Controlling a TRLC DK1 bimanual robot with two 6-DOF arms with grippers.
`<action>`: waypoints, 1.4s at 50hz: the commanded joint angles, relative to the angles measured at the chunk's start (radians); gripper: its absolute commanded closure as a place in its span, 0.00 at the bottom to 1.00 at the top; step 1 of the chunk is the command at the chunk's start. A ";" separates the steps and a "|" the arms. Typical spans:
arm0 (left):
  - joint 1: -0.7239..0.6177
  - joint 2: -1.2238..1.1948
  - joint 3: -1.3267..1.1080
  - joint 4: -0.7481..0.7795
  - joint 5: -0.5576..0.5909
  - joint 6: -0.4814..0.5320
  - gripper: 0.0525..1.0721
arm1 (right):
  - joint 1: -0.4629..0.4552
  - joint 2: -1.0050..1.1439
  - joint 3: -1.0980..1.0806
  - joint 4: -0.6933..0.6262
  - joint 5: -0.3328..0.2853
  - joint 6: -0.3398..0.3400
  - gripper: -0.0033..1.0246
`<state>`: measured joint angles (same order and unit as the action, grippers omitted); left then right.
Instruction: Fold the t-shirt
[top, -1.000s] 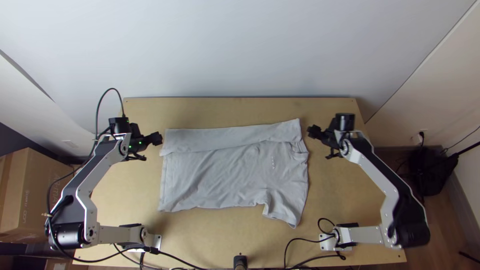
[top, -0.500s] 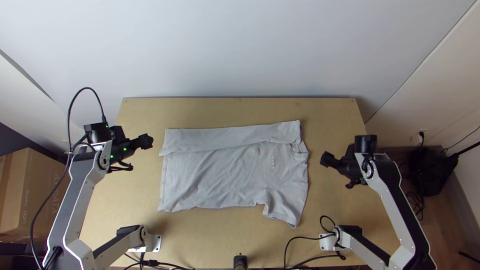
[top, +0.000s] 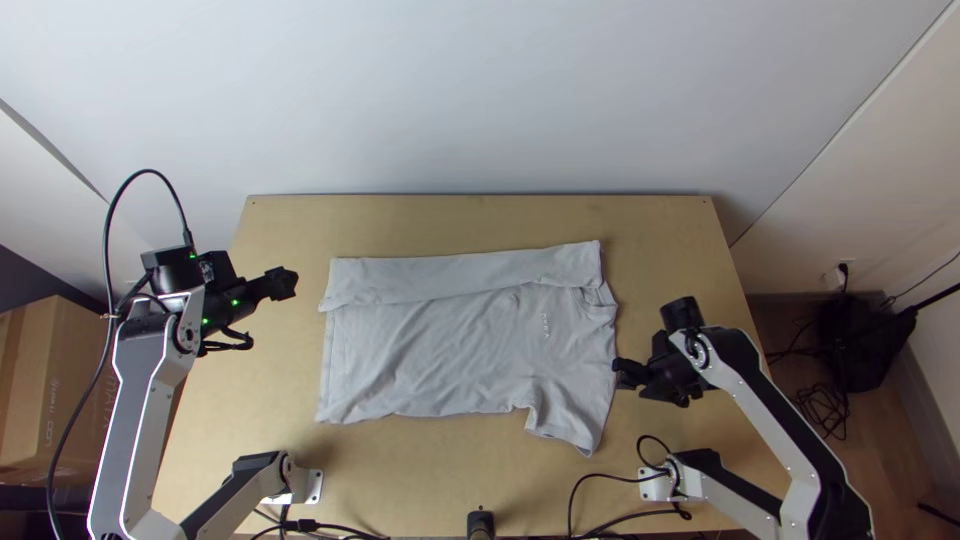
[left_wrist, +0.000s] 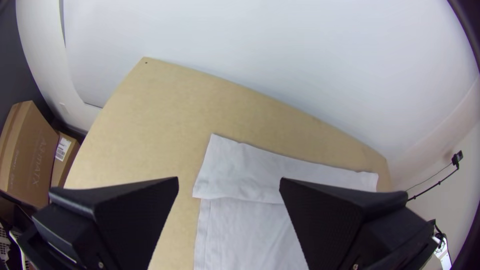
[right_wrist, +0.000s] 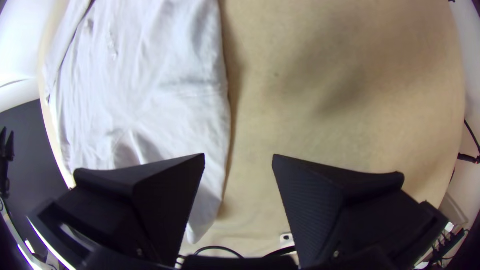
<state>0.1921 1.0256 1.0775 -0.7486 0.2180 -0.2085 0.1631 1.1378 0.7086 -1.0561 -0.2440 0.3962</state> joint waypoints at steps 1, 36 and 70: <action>0.003 -0.035 0.013 -0.021 0.006 0.017 0.04 | 0.042 0.069 -0.021 -0.012 -0.024 0.026 0.44; -0.020 -0.111 0.036 -0.213 0.011 0.156 0.05 | 0.237 0.284 -0.038 0.057 -0.095 0.073 0.64; -0.247 -0.036 -0.280 -0.604 -0.152 0.313 0.10 | 0.282 0.220 -0.008 0.024 -0.092 0.081 0.97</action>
<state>-0.0059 0.9730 0.8494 -1.3350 0.1165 0.1020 0.4385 1.3834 0.6945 -1.0061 -0.3328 0.4606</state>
